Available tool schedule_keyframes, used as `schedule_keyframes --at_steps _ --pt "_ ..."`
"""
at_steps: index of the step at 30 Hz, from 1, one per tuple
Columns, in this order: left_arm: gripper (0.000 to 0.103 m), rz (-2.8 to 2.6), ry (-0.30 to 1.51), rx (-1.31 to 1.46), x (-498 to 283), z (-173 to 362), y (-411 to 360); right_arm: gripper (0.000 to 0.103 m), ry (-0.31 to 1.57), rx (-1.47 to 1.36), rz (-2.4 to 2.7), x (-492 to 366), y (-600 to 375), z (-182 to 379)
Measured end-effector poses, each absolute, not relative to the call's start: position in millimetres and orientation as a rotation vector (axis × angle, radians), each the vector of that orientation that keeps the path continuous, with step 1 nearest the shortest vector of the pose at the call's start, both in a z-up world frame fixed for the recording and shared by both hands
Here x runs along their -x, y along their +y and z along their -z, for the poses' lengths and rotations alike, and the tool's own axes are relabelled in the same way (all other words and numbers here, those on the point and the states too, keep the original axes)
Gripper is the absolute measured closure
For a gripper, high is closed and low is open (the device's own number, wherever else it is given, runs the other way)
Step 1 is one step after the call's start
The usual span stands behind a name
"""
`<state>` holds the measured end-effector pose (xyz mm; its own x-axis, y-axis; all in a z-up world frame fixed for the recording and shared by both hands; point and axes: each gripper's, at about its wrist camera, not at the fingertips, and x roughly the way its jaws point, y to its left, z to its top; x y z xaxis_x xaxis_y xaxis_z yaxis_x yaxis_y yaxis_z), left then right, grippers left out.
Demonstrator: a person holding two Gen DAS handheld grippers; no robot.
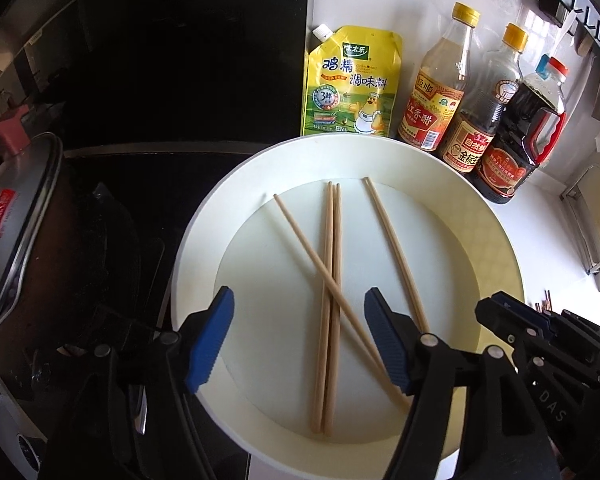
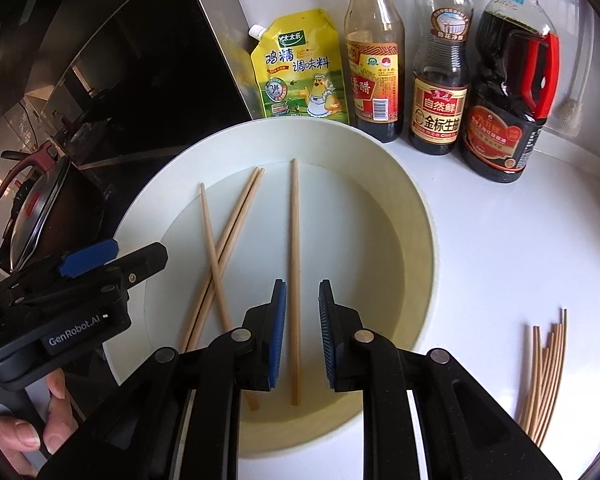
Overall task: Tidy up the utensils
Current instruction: 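Open both tools to release the chopsticks into the basin, then move both open tools back toward the chopstick bundle, then move both open tools back to the chopstick bundle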
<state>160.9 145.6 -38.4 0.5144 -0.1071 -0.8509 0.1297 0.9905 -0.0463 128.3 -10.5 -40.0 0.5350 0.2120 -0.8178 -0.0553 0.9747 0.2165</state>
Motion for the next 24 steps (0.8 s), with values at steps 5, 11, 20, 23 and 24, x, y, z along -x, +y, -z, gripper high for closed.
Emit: schedule_keyframes --at_steps 5,11,20,23,24 --pt "0.032 0.140 1.005 -0.017 -147 27 144 0.082 0.981 -0.161 -0.156 -111 -19 30" --pt "0.030 0.139 0.978 -0.031 -126 12 136 0.081 0.973 -0.152 -0.148 -88 -35 23" --pt "0.026 0.159 0.962 -0.042 -96 -2 116 0.072 0.952 -0.157 -0.135 -45 -61 10" --pt "0.026 0.165 0.961 -0.044 -86 -5 108 0.071 0.947 -0.164 -0.126 -32 -72 7" --pt "0.026 0.168 0.960 -0.044 -83 -6 105 0.071 0.946 -0.167 -0.123 -27 -76 6"
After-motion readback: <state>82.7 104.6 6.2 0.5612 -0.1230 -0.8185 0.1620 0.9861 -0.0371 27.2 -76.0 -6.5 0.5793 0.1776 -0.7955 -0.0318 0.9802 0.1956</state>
